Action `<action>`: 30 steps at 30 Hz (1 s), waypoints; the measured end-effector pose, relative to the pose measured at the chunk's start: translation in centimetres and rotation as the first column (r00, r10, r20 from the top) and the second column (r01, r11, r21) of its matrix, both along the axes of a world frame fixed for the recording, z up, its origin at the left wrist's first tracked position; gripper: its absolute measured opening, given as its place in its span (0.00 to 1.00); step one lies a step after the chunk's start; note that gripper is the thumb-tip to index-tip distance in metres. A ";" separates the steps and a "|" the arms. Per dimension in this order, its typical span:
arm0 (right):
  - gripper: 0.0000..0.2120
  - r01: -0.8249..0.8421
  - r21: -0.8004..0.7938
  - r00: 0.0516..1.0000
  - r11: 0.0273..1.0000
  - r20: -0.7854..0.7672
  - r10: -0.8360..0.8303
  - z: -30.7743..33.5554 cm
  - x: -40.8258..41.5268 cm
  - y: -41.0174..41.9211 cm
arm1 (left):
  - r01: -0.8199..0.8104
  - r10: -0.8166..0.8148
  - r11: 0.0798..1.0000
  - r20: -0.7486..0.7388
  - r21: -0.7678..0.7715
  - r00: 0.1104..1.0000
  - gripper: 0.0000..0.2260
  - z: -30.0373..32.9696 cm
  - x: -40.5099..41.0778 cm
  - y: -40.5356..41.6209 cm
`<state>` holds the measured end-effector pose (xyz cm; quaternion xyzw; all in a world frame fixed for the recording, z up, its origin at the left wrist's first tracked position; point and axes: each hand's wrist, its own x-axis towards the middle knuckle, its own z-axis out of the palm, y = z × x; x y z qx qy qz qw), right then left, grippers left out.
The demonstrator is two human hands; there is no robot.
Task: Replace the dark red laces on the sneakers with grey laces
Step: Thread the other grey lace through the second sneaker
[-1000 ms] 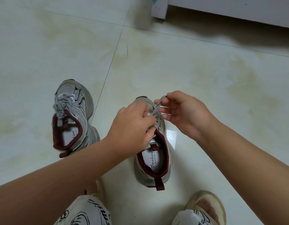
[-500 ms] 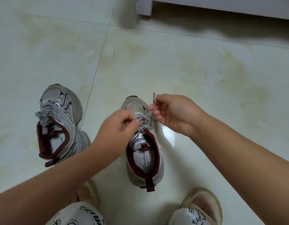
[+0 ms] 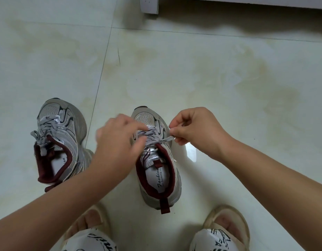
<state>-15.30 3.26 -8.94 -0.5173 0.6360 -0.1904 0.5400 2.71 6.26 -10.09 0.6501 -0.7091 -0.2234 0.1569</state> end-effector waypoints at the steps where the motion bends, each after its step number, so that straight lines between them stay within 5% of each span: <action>1: 0.06 -0.015 -0.012 1.000 1.000 0.019 0.016 0.2 0.0 -0.1 | 0.098 -0.101 0.994 0.044 0.057 0.994 0.16 -0.1 -0.8 -0.2; 3: 0.04 -0.047 -0.040 0.999 0.998 0.024 0.048 0.6 -0.1 -0.1 | 0.202 -0.216 0.969 0.096 0.141 0.972 0.10 -0.5 -2.0 -0.9; 6: 0.02 -0.206 -0.085 0.968 0.975 -0.162 0.191 0.7 -0.5 -0.1 | 0.177 -0.171 0.964 -0.045 0.200 0.984 0.06 -0.6 -2.6 -1.8; 10: 0.08 -0.609 -0.098 0.663 0.787 -0.608 0.437 0.2 -0.3 0.6 | 0.123 -0.089 0.965 -0.152 0.232 0.984 0.08 -0.2 -2.6 -1.8; 14: 0.09 -0.726 -0.122 0.512 0.677 -0.753 0.414 -0.7 0.0 1.2 | -0.014 0.016 0.997 -0.033 0.070 0.999 0.13 -0.4 -2.9 -1.0; 18: 0.07 -0.361 -0.038 0.848 0.932 -0.428 0.312 -0.7 -0.3 1.1 | 0.015 -0.004 0.998 0.177 -0.061 0.984 0.21 -0.9 -3.2 0.4; 20: 0.06 -0.172 0.056 0.969 0.984 -0.173 0.179 -0.7 -0.3 1.1 | 0.029 -0.036 0.999 0.249 0.033 0.968 0.22 -1.2 -3.6 0.8; 24: 0.06 -0.055 0.192 0.995 0.980 0.096 0.038 -0.7 -0.1 1.3 | -0.044 0.010 0.968 0.140 0.248 0.990 0.18 -1.3 -3.7 0.8; 30: 0.05 -0.108 0.185 0.993 0.977 0.074 0.095 -1.0 -0.4 1.2 | -0.033 0.052 0.936 -0.045 0.351 0.998 0.16 -1.3 -3.0 0.8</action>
